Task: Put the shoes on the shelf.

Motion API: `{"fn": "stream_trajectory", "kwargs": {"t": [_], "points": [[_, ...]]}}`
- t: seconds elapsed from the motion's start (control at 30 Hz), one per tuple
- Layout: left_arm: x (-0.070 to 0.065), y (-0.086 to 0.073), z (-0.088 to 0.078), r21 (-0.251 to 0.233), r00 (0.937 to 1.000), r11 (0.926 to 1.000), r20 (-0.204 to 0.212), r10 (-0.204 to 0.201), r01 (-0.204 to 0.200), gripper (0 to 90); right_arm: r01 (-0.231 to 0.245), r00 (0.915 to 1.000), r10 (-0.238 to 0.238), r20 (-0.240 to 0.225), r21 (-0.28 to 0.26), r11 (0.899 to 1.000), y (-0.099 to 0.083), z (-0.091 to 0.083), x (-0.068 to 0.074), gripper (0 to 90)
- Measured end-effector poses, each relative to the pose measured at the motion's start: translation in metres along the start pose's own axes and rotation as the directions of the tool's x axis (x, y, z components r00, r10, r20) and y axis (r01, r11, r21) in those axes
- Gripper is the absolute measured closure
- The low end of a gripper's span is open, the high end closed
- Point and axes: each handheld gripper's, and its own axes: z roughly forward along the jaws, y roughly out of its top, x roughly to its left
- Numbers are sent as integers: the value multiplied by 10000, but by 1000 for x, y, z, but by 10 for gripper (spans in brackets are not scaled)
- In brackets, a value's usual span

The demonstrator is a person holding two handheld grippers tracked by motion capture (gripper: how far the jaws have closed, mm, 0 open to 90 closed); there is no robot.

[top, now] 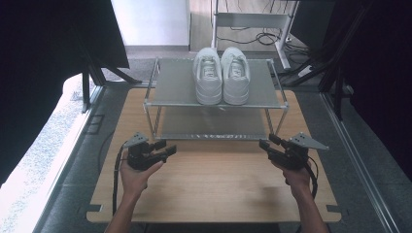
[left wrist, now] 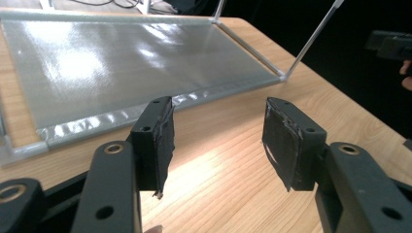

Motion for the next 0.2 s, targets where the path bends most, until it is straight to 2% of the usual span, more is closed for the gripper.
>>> {"fn": "stream_trajectory", "kwargs": {"t": [0.13,0.2], "points": [[1,-2,1,-5,9999,10000,-81,-62,62,451,7,10000,-7,29,-44,10000,-2,-1,0,488],[2,-3,2,91,9998,10000,-193,-11,12,449,134,9998,-135,117,97,9999,-6,-1,-1,481]]}}
